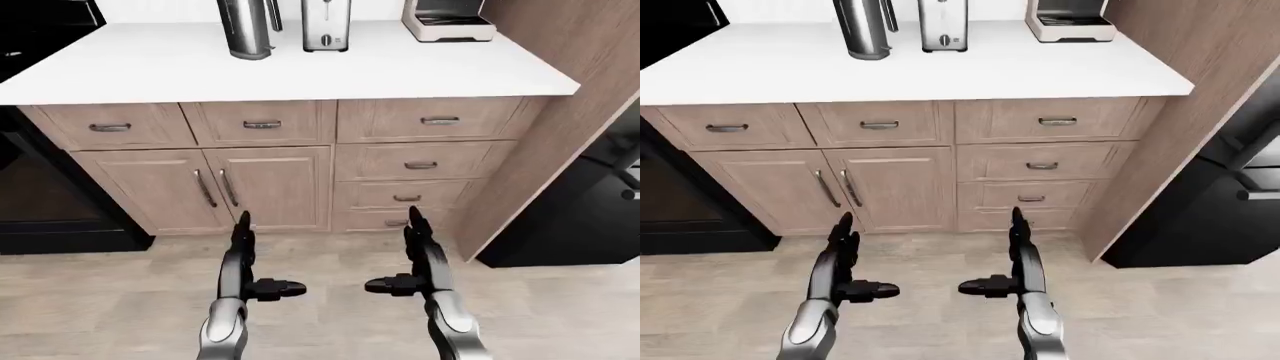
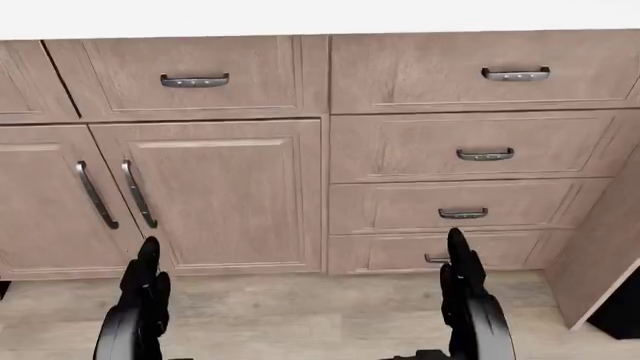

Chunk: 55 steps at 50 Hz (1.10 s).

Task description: Press down the lever to turn on the electric kettle.

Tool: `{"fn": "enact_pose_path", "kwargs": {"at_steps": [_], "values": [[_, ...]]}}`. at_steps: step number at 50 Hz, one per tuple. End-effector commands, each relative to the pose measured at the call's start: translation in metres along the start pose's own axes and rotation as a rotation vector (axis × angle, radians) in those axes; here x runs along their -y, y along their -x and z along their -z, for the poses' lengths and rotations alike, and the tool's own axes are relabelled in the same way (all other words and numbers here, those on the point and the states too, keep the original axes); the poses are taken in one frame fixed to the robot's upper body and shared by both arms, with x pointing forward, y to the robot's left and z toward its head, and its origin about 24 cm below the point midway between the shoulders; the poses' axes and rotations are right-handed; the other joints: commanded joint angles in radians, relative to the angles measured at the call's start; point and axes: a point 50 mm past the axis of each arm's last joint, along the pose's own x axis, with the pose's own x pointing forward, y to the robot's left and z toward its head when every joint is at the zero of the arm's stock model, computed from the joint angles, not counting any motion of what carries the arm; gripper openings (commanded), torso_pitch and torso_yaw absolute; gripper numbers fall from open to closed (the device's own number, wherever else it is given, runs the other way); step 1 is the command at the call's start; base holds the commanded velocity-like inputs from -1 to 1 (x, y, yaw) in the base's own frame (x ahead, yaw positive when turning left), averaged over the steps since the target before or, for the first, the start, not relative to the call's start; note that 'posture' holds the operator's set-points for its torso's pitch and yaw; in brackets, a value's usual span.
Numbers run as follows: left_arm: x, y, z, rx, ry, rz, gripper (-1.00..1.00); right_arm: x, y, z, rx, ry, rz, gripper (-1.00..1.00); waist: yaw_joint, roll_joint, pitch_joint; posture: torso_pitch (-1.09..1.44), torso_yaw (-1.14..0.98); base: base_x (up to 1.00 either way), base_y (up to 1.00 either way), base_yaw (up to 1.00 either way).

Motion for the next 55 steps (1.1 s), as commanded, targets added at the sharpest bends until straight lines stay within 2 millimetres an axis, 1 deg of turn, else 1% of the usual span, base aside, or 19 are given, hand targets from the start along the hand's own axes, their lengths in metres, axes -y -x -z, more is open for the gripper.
{"fn": "enact_pose_path", "kwargs": {"at_steps": [1,2,3,4,5,7,8,10,11,16,24,30,36,42,49,50,51,52,55], "values": [[0.001,-0.004,-0.036,0.173,0.000,0.007,1.00,0.000,-0.003,-0.034,0.172,-0.001,-0.005,1.00,-0.002,-0.008,-0.001,0.00,0.00,0.00,0.00,0.00],[0.001,-0.004,-0.035,0.173,0.000,0.007,1.00,0.000,-0.003,-0.034,0.172,0.000,-0.005,1.00,0.002,-0.007,-0.035,0.00,0.00,0.00,0.00,0.00],[0.001,-0.004,-0.036,0.177,0.002,0.008,1.00,0.000,-0.003,-0.034,0.174,0.001,-0.006,1.00,0.007,-0.001,-0.062,0.00,0.00,0.00,0.00,0.00],[0.001,-0.003,-0.036,0.177,0.001,0.008,1.00,0.000,-0.003,-0.035,0.176,0.001,-0.005,1.00,0.007,-0.001,-0.052,0.00,0.00,0.00,0.00,0.00],[0.001,-0.003,-0.036,0.179,0.001,0.009,1.00,0.000,-0.003,-0.035,0.178,0.001,-0.007,1.00,0.006,-0.007,-0.017,0.00,0.00,0.00,0.00,0.00],[-0.001,-0.003,-0.036,0.177,0.011,0.005,1.00,0.000,-0.002,-0.036,0.183,-0.003,-0.007,1.00,0.006,-0.008,-0.069,0.00,0.00,0.00,0.00,0.00],[-0.001,-0.003,-0.033,0.177,0.012,0.005,1.00,0.000,-0.003,-0.036,0.185,-0.003,-0.007,1.00,0.007,-0.008,-0.075,0.00,0.00,0.00,0.00,0.00],[0.000,-0.002,-0.029,0.178,0.008,0.005,1.00,0.000,-0.001,-0.038,0.193,-0.003,-0.006,1.00,0.008,-0.007,-0.073,0.00,0.00,0.00,0.00,0.00],[-0.001,-0.001,-0.036,0.174,0.015,0.005,1.00,0.000,-0.001,-0.039,0.197,-0.003,-0.006,1.00,0.009,-0.006,-0.075,0.00,0.00,0.00,0.00,0.00],[-0.001,0.005,-0.034,0.159,0.023,0.008,1.00,0.000,0.003,-0.047,0.234,-0.014,0.000,1.00,0.007,-0.004,-0.080,0.00,0.00,0.00,0.00,0.00],[0.002,0.017,-0.074,0.220,-0.034,-0.004,1.00,0.000,0.011,-0.068,0.307,0.023,0.012,1.00,0.007,-0.003,-0.088,0.00,0.00,0.00,0.00,0.00],[-0.004,0.023,-0.099,0.274,-0.048,-0.023,1.00,0.000,0.020,-0.085,0.400,0.042,0.031,1.00,0.007,-0.001,-0.089,0.00,0.00,0.00,0.00,0.00],[-0.004,0.028,-0.114,0.317,-0.069,-0.032,1.00,0.003,0.031,-0.101,0.501,0.056,0.062,1.00,0.007,0.000,-0.083,0.00,0.00,0.00,0.00,0.00],[-0.009,0.033,-0.131,0.353,-0.079,-0.051,1.00,0.004,0.032,-0.113,0.557,0.079,0.080,1.00,0.005,-0.001,-0.078,0.00,0.00,0.00,0.00,0.00],[-0.010,0.036,-0.144,0.377,-0.091,-0.056,1.00,0.006,0.029,-0.116,0.552,0.089,0.105,1.00,0.006,-0.001,-0.077,0.00,0.00,0.00,0.00,0.00],[-0.010,0.036,-0.146,0.380,-0.092,-0.057,1.00,0.006,0.030,-0.117,0.557,0.093,0.107,1.00,0.006,0.005,-0.091,0.00,0.00,0.00,0.05,0.00],[-0.010,0.037,-0.148,0.384,-0.094,-0.058,1.00,0.006,0.032,-0.119,0.574,0.096,0.104,1.00,0.006,0.003,-0.076,0.00,0.00,0.00,0.13,0.00],[-0.010,0.037,-0.149,0.390,-0.104,-0.060,1.00,0.006,0.032,-0.119,0.577,0.097,0.104,1.00,0.006,0.001,-0.069,0.00,0.00,0.00,0.13,0.00],[-0.010,0.037,-0.148,0.389,-0.110,-0.061,1.00,0.006,0.031,-0.117,0.578,0.095,0.108,1.00,0.004,0.015,-0.061,0.00,0.00,0.00,0.14,0.00]]}}
